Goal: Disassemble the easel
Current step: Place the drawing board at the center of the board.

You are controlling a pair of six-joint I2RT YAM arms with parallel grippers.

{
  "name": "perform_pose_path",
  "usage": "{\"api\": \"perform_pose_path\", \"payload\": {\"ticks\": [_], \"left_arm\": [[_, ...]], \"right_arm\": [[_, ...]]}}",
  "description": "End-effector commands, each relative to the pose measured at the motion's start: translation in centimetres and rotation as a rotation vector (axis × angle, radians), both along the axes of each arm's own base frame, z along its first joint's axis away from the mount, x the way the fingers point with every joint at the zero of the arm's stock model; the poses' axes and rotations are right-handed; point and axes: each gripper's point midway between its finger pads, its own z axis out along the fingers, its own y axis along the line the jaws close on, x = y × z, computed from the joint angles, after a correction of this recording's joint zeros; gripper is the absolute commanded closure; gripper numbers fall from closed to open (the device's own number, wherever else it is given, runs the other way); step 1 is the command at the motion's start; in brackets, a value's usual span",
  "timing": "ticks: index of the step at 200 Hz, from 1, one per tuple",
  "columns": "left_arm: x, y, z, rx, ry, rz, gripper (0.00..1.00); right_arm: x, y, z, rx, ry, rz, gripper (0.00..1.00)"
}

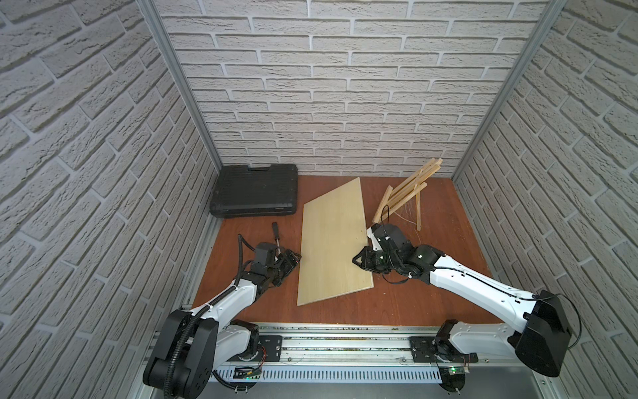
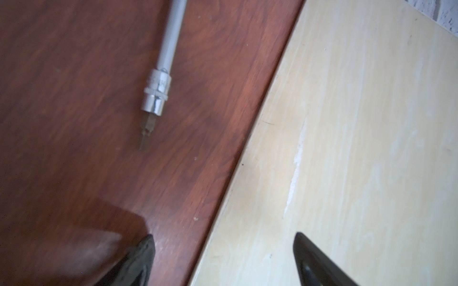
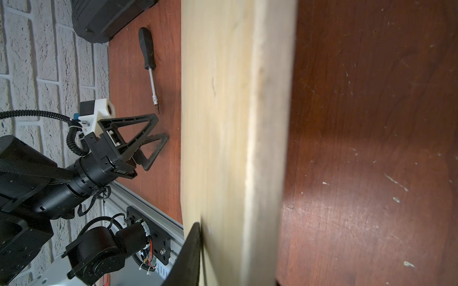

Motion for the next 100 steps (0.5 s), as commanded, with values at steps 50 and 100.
{"api": "perform_pose_path", "payload": {"ticks": [50, 100], "left_arm": [[0.6, -0.4, -1.0, -0.031, -0.011, 0.016, 0.12], [0.6, -0.4, -1.4, -0.029, -0.008, 0.019, 0.12]], "right_arm": [[0.2, -1.4, -2.8, -0.158, 0.013, 0.024, 0.69], [-0.5, -2.6, -3.9, -0.204, 0.033, 0.013, 0.67]]}}
